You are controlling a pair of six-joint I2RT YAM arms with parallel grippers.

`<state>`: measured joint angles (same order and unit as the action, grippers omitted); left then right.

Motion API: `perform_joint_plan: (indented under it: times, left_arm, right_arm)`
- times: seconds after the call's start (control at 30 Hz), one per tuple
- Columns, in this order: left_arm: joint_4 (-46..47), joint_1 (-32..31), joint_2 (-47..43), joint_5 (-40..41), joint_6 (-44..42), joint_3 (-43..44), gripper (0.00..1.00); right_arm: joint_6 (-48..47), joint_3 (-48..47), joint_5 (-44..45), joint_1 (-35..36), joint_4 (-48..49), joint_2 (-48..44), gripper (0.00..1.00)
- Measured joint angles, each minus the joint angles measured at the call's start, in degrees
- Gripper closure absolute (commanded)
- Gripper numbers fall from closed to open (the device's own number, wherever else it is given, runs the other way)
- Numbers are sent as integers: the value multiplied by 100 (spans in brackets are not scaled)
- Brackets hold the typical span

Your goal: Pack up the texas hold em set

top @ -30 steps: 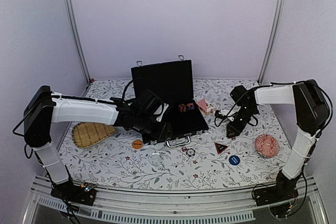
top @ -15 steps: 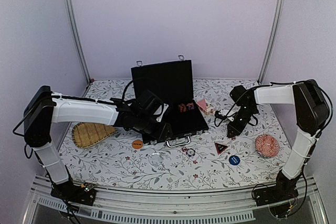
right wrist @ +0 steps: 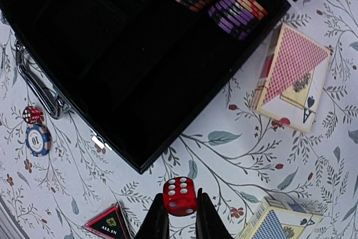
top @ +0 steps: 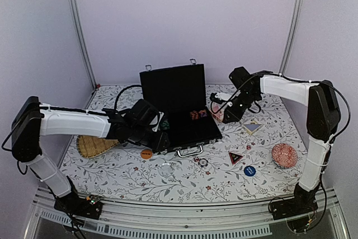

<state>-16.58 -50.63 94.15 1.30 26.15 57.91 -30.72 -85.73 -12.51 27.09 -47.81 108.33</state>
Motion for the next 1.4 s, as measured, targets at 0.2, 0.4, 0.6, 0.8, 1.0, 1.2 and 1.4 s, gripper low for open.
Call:
perform_joint_plan:
  times: [0.2, 0.4, 0.6, 0.8, 1.0, 1.2, 1.4]
  left_arm:
    - [90, 273, -461, 101, 330, -448, 49]
    - [225, 470, -839, 118, 570, -918, 49]
    - [240, 518, -1016, 199, 605, -1008, 49]
    - [260, 518, -1027, 234, 601, -1040, 49]
    - [264, 518, -1027, 229, 579, -1071, 49]
    - [289, 520, -1032, 216, 540, -1106, 49]
    - [328, 520, -1032, 203, 531, -1106, 49]
  right_arm:
    - [11, -1360, -127, 496, -90, 885, 90]
    - [72, -2439, -170, 979, -83, 1821, 90]
    - [229, -3032, -153, 1268, -74, 2533, 90]
    - [306, -3143, -48, 1392, -72, 2892, 90]
    - [407, -3303, 291, 1410, -55, 2968, 90]
    - [437, -3316, 428, 1410, -76, 3025, 76]
    - [459, -3316, 472, 1467, -131, 3029, 60]
